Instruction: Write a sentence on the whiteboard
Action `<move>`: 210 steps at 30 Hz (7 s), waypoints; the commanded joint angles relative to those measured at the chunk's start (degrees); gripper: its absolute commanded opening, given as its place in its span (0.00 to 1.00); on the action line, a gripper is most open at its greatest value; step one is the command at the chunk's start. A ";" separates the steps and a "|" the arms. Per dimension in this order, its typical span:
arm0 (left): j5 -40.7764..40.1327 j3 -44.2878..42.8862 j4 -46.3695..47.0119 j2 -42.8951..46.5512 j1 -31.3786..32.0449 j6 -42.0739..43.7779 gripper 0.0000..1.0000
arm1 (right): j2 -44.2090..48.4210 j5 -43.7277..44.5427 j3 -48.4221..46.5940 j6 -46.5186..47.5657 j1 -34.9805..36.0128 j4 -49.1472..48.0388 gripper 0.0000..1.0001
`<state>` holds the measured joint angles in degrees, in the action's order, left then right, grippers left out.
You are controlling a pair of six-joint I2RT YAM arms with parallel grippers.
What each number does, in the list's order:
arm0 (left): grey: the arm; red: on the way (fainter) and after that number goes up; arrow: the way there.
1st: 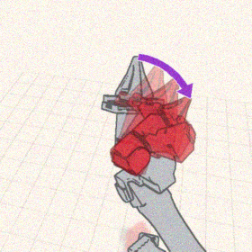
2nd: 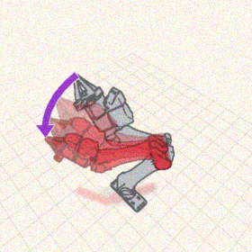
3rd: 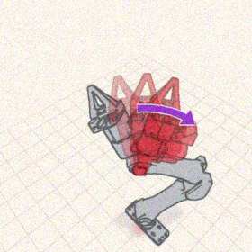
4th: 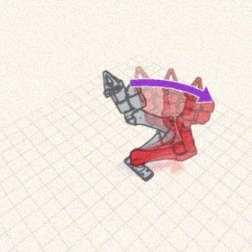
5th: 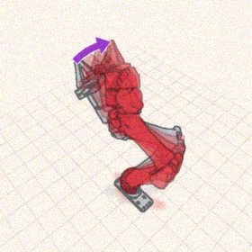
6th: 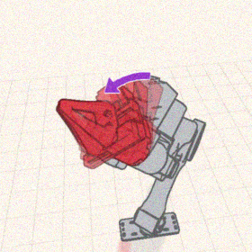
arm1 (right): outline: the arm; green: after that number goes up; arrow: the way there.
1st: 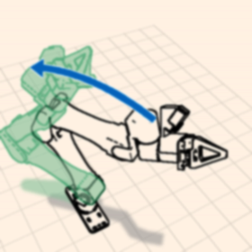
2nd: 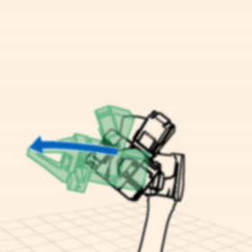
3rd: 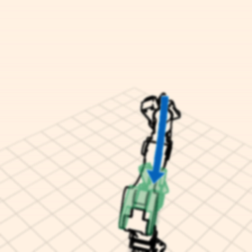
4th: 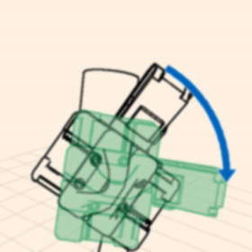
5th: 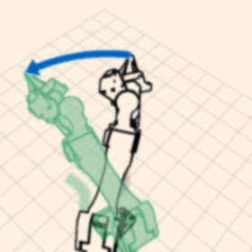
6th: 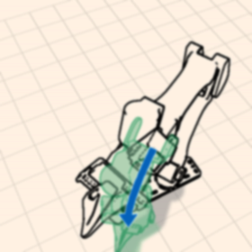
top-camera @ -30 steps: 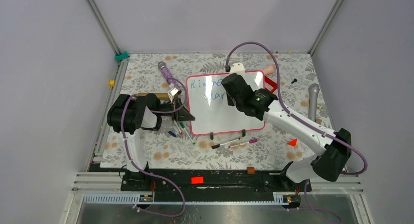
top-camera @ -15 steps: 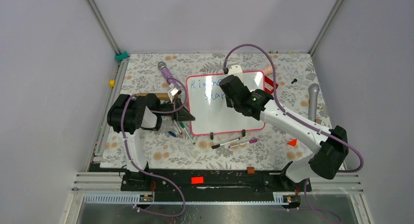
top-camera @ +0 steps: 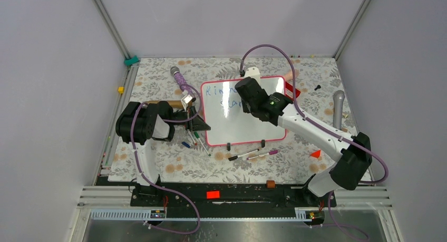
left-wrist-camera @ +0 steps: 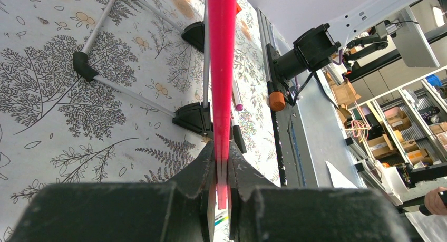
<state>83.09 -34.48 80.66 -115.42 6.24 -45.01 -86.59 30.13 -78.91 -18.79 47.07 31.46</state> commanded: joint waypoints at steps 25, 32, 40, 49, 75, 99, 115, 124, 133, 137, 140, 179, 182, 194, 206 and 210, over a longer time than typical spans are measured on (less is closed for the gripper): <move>0.31 -0.36 3.89 -0.16 0.00 1.24 0.00 | -0.47 4.64 -3.61 -2.25 -0.79 4.49 0.00; 0.25 -0.24 3.87 -0.15 0.09 1.31 0.00 | 2.38 2.28 -1.73 -1.39 -0.84 0.51 0.00; 0.30 -0.24 3.89 -0.15 0.09 1.33 0.00 | 1.83 1.85 -2.85 -0.51 -0.84 -0.38 0.00; 0.26 -0.28 3.89 -0.23 0.09 1.32 0.00 | -0.41 1.00 -3.36 -0.33 -0.89 -0.31 0.00; 0.26 -0.33 3.89 -0.26 0.09 1.16 0.00 | 2.65 -4.11 3.86 -5.41 -0.86 3.34 0.00; 0.32 -0.24 3.89 -0.13 0.09 1.33 0.00 | 3.08 1.83 -2.63 -3.97 -0.93 4.71 0.00; 0.44 -0.18 3.89 -0.06 0.15 1.33 0.00 | 3.28 3.09 -1.15 -4.72 -1.80 4.80 0.00; 0.50 0.05 3.84 0.17 0.43 1.42 0.00 | 2.66 2.65 -1.58 -5.03 -2.46 4.78 0.00; 0.55 -0.09 3.95 -0.02 0.52 1.24 0.00 | 0.89 0.56 -2.33 -5.57 -2.71 4.75 0.00; 0.53 -0.15 3.91 -0.02 0.53 1.19 0.00 | 0.89 -0.48 -2.25 -5.44 -2.69 4.79 0.00; 0.57 -0.15 3.98 0.00 0.53 1.24 0.00 | 1.05 -1.65 -2.01 -5.61 -2.71 4.66 0.00; 0.57 -0.25 3.98 -0.16 0.62 1.07 0.00 | 5.35 -4.83 1.48 -6.24 -2.69 3.87 0.00; 0.48 -0.27 3.98 -0.21 0.51 1.07 0.00 | 6.97 -4.93 1.63 -5.45 -2.76 3.87 0.00; 0.42 -0.38 3.97 -0.39 0.52 0.98 0.00 | 3.55 5.17 -4.10 4.29 6.28 6.32 0.00; 0.34 -0.81 4.06 -0.93 0.53 0.02 0.00 | -0.85 -3.17 -1.95 4.49 10.24 1.77 0.00; 0.00 -0.55 4.06 -0.74 0.59 -0.23 0.00 | 0.71 -3.30 2.42 2.29 10.24 -0.60 0.00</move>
<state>83.24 -34.46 81.21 -115.83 6.57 -44.64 -88.01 27.70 -79.72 -14.41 56.95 34.15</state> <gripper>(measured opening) 0.080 0.155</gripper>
